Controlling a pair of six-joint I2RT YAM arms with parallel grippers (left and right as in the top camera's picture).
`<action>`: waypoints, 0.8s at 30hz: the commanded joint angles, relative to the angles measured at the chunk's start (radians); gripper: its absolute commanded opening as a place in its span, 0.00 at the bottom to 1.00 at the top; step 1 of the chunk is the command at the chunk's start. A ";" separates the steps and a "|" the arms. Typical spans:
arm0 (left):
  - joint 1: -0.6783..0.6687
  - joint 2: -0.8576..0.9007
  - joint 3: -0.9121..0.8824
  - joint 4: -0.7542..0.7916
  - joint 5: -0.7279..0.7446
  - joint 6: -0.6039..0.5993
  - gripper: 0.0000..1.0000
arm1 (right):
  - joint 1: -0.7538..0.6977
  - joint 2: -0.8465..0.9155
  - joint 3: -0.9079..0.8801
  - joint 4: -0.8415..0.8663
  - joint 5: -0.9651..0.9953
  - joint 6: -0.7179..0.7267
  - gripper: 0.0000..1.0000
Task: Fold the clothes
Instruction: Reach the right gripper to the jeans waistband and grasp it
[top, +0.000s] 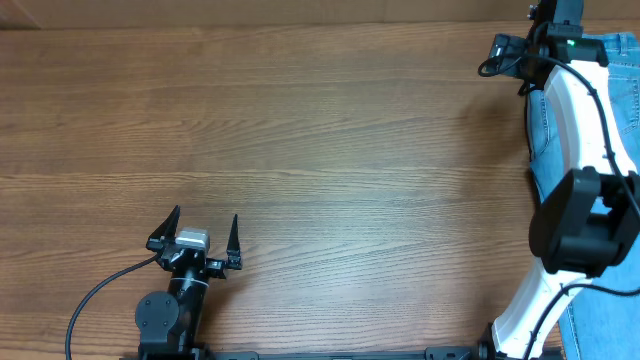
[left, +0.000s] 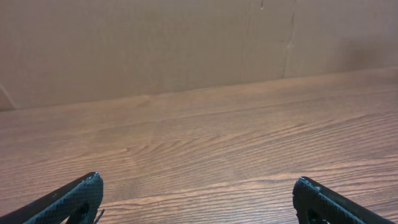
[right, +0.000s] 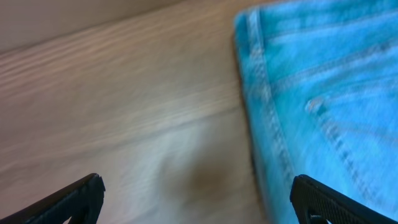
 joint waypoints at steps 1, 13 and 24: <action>0.002 -0.010 -0.005 -0.001 -0.006 0.012 1.00 | -0.011 0.052 0.046 0.085 0.139 -0.092 1.00; 0.002 -0.010 -0.005 -0.001 -0.006 0.012 1.00 | -0.010 0.309 0.047 0.401 0.377 -0.121 0.90; 0.002 -0.010 -0.005 -0.001 -0.006 0.012 1.00 | -0.050 0.431 0.047 0.530 0.428 -0.120 0.88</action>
